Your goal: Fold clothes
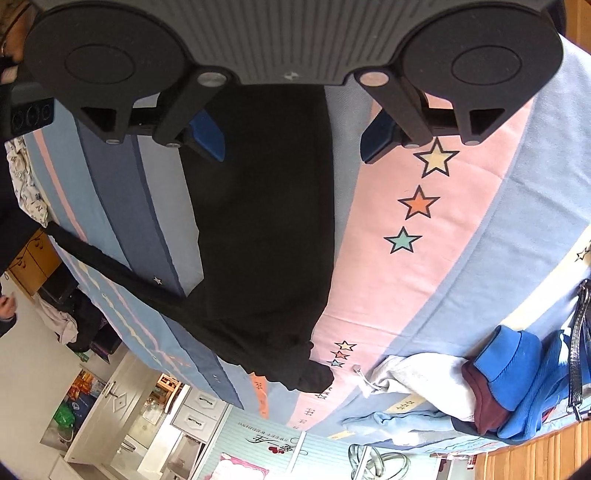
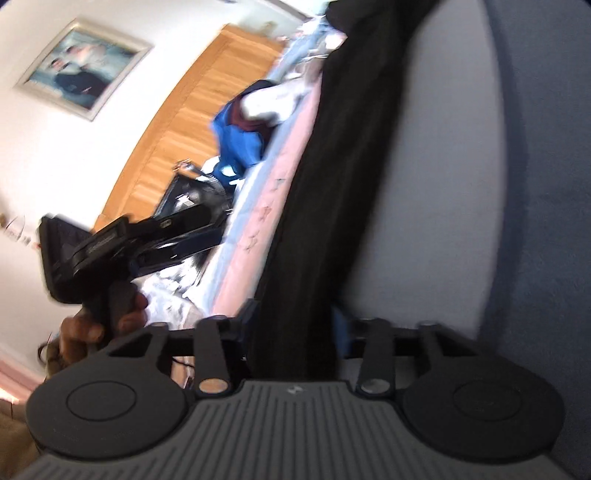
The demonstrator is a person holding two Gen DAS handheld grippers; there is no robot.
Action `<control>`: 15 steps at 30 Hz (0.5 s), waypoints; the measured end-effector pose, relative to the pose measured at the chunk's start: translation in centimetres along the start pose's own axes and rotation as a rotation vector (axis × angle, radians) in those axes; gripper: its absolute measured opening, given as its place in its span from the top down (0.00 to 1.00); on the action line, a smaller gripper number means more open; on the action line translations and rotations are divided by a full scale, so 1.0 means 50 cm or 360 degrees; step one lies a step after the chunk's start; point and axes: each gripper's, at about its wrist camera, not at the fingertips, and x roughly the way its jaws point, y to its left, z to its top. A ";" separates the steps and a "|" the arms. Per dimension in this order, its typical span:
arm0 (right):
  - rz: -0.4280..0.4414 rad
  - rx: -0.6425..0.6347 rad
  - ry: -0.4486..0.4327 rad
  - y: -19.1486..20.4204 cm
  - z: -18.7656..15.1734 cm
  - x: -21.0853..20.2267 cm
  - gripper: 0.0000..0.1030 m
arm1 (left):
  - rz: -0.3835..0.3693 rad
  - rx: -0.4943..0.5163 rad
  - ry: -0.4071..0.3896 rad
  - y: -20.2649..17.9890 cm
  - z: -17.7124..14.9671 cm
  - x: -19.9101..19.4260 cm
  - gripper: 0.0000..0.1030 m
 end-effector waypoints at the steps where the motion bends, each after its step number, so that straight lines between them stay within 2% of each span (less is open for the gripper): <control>1: -0.0017 0.0083 -0.0001 -0.005 0.001 -0.010 0.59 | -0.0003 -0.0001 -0.0001 0.002 0.000 -0.001 0.20; 7: -0.0027 0.0189 0.0034 -0.008 -0.020 -0.037 0.48 | -0.0024 0.0003 0.0024 -0.002 -0.003 0.012 0.20; 9: -0.0002 0.0200 0.0029 -0.001 -0.016 -0.022 0.39 | -0.0031 0.0012 0.0036 -0.006 -0.005 0.015 0.20; 12: -0.0001 0.0098 0.0022 0.024 -0.009 0.017 0.39 | -0.0031 0.0030 0.0033 -0.011 -0.004 0.010 0.20; 13: -0.0014 0.0031 0.0034 0.036 -0.008 0.031 0.41 | -0.0028 0.0028 0.0028 -0.011 -0.002 0.008 0.20; 14: -0.0040 -0.0032 0.0048 0.046 -0.007 0.044 0.50 | -0.0026 0.0026 0.0022 -0.011 0.000 0.006 0.20; 15: -0.0045 -0.0036 0.0060 0.043 -0.006 0.051 0.72 | -0.0025 0.0024 0.0018 -0.011 0.002 0.005 0.19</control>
